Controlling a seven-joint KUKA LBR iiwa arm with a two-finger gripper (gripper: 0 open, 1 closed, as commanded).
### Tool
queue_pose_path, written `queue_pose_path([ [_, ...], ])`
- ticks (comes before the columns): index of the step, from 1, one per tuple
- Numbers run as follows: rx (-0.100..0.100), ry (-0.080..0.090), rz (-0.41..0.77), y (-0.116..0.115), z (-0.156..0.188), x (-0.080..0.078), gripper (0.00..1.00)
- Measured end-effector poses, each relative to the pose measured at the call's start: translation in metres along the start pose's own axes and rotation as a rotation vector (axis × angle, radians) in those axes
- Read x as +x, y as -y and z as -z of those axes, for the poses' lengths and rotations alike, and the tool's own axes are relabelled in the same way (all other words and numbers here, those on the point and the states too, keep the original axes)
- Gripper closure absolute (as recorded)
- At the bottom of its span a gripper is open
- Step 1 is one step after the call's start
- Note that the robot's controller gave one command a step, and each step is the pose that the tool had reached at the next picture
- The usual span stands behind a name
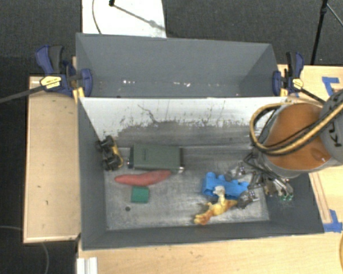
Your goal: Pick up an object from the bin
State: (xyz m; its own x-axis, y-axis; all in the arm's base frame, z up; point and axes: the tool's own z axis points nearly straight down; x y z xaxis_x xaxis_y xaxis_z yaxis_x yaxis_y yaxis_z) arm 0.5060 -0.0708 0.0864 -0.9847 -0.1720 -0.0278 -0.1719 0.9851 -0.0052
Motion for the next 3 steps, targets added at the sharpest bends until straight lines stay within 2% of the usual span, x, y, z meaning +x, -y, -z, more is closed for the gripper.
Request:
queue_pose_path([
  [1, -0.006, -0.023, 0.094, -0.018, 0.081, -0.005, 1.0],
  [2, -0.006, -0.023, 0.095, -0.018, 0.081, -0.005, 1.0],
  [3, -0.007, -0.024, 0.111, -0.021, 0.058, 0.004, 0.0],
])
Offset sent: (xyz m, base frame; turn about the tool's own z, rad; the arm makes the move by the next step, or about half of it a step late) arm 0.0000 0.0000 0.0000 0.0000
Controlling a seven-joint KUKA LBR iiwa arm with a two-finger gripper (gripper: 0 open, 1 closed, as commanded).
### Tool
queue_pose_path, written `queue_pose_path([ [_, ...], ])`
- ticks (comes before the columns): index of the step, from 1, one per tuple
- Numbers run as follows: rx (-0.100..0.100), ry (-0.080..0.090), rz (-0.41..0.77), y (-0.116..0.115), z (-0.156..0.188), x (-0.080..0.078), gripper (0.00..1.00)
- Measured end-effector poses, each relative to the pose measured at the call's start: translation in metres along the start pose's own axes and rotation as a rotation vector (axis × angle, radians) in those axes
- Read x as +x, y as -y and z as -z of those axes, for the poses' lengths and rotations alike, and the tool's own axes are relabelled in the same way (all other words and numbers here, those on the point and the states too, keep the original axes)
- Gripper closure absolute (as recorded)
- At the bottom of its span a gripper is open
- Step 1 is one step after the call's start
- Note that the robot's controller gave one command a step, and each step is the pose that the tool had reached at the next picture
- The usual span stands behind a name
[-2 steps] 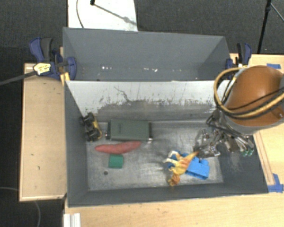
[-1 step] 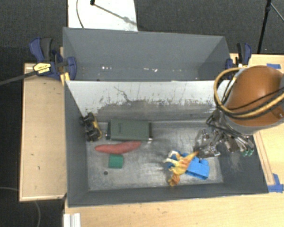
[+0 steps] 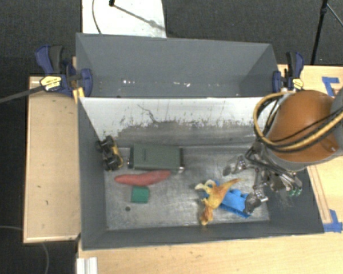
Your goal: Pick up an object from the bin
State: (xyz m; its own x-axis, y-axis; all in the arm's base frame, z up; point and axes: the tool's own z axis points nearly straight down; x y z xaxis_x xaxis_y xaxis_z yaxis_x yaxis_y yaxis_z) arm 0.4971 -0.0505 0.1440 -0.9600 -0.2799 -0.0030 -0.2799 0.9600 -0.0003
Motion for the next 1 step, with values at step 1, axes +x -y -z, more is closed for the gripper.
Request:
queue_pose_path([
  [1, 0.0, 0.0, 0.001, 0.0, 0.0, -0.0001, 0.0],
])
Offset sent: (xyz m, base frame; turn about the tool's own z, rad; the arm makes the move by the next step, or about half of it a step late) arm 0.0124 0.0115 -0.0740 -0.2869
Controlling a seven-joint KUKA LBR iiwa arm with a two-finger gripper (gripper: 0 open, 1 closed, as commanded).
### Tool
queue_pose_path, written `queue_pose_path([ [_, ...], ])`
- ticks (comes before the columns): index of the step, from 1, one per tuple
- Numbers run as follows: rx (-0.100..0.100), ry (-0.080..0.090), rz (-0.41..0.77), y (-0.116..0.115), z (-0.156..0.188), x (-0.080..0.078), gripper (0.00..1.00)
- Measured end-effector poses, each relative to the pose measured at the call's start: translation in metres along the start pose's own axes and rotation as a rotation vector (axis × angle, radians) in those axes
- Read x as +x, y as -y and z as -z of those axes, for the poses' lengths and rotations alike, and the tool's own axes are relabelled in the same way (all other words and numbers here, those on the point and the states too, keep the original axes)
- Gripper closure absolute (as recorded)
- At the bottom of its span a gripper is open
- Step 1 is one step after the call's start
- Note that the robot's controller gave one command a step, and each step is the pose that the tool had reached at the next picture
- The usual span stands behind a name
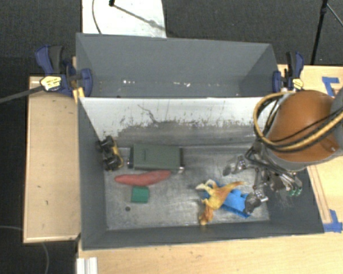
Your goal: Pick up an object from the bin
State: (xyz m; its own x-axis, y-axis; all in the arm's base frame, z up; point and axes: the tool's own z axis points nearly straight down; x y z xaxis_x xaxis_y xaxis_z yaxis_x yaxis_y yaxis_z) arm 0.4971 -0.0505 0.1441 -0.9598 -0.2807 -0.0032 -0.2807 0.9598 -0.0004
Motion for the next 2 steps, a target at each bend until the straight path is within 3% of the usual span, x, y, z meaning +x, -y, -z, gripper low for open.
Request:
queue_pose_path([
  [1, 0.016, 0.024, 0.283, -0.0025, -0.0562, -0.027, 1.0],
  [2, 0.016, 0.024, 0.284, -0.0025, -0.0562, -0.027, 1.0],
])
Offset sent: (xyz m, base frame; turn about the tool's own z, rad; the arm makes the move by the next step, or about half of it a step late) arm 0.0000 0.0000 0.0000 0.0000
